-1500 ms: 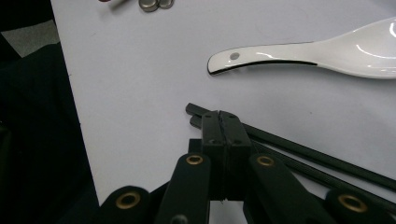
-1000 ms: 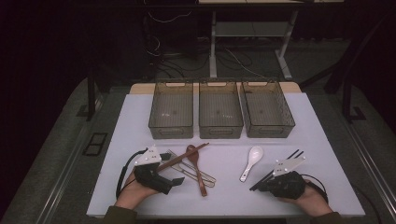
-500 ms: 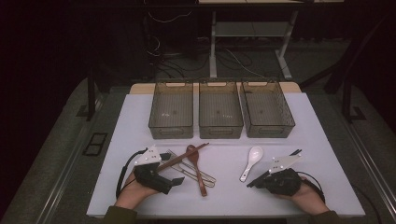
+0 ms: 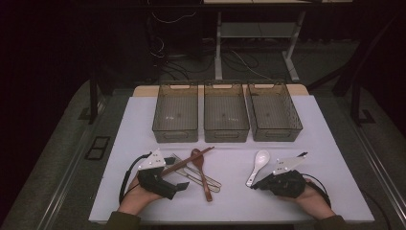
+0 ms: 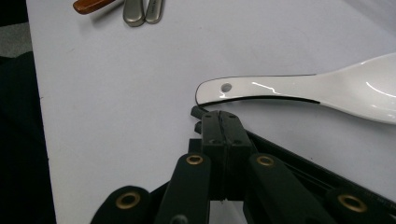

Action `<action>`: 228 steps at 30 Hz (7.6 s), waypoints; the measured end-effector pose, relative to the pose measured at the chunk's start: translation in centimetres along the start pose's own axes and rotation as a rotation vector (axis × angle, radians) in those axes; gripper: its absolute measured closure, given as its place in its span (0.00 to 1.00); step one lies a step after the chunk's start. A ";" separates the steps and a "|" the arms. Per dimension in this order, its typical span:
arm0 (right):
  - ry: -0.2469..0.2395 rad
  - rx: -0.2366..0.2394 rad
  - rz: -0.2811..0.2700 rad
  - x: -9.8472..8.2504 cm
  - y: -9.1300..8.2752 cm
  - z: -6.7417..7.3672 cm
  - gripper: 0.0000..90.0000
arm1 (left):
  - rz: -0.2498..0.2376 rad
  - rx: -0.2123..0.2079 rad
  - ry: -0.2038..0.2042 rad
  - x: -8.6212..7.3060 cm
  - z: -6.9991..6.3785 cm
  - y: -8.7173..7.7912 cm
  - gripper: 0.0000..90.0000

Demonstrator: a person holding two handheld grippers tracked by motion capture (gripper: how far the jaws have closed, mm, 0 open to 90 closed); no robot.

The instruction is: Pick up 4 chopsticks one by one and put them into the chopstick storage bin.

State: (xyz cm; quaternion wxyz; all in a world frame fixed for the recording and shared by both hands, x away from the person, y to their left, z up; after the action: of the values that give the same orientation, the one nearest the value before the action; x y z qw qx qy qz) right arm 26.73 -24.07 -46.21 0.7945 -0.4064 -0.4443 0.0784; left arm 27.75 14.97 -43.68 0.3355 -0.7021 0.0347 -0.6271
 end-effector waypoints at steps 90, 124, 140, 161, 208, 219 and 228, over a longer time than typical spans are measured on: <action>0.379 -0.476 -0.054 -0.9 -8.5 -14.7 0.99 | 0.009 -0.017 -0.009 -0.2 0.1 0.1 0.00; 0.373 -0.483 0.018 -1.5 -7.8 -14.5 0.99 | 0.012 -0.021 -0.010 -0.2 0.0 0.2 0.00; 0.369 -0.480 0.030 -2.4 -8.4 -13.5 0.99 | 0.013 -0.025 -0.012 -0.2 -0.1 0.2 0.00; 0.387 -0.481 0.029 -3.5 -9.2 -12.8 0.99 | 0.011 -0.027 -0.017 -0.3 -0.1 0.1 0.00; 0.364 -0.477 0.063 -7.1 -11.5 -9.2 0.99 | 0.020 -0.036 -0.009 -0.3 -0.2 0.2 0.00; 0.359 -0.470 0.064 -7.3 -11.8 -8.8 0.99 | 0.019 -0.035 -0.010 -0.3 -0.2 0.2 0.00; 0.241 -0.319 0.029 -4.8 -10.7 -7.4 0.82 | 0.020 -0.034 -0.010 -0.3 -0.2 0.3 0.00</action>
State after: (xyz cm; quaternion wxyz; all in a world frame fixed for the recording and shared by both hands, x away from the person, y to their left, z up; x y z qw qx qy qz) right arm 27.03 -37.75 -43.67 0.7665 -0.5398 -0.3466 -0.0306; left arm 27.57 14.77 -44.06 0.3297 -0.7107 0.0506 -0.6194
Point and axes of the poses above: each handheld gripper's, and its own axes: y roughly forward along the jaws, x roughly out of its top, z roughly to its left, the point moved 2 cm from there along y, roughly forward along the jaws, and after that the axes turned 10 degrees about y, right-handed, at the moved point
